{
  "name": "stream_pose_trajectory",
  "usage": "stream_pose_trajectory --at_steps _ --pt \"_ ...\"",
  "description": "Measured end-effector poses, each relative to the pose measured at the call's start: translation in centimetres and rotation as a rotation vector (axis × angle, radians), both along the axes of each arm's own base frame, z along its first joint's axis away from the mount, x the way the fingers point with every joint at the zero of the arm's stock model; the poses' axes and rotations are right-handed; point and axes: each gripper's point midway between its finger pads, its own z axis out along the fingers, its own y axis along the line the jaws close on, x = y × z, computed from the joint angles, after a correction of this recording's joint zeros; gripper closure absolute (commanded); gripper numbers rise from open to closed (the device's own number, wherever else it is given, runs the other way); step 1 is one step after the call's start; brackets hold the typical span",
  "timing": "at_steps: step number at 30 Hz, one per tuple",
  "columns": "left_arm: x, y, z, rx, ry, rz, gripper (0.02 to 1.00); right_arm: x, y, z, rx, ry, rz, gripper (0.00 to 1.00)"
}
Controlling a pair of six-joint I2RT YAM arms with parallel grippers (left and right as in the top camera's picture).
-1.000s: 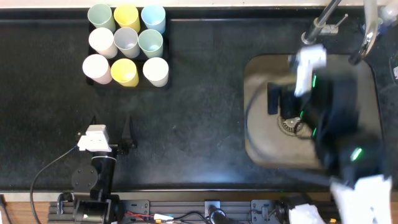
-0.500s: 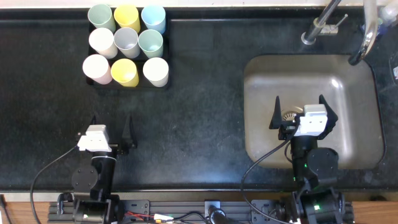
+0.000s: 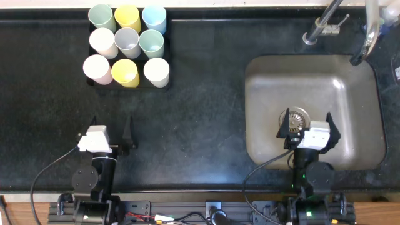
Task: Store Cups
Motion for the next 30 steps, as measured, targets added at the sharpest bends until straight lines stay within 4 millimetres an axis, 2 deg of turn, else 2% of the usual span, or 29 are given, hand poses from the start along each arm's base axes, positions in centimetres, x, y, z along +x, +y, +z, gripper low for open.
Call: stream_pose_trajectory --at_steps 2,5,9,30 --pt "0.0 0.0 0.0 0.0 0.0 0.0 0.02 -0.3 0.0 -0.4 0.001 -0.016 0.001 0.005" --pt "0.0 0.0 0.0 0.0 0.0 0.0 0.02 -0.5 0.0 1.7 0.005 -0.107 0.003 0.005" --pt "0.0 0.0 0.0 0.0 0.0 0.0 0.02 -0.5 0.0 0.9 0.003 -0.073 0.004 0.003" --pt "0.0 0.0 0.0 0.0 0.0 0.0 0.02 -0.6 -0.2 0.9 -0.056 -0.063 -0.01 0.007"
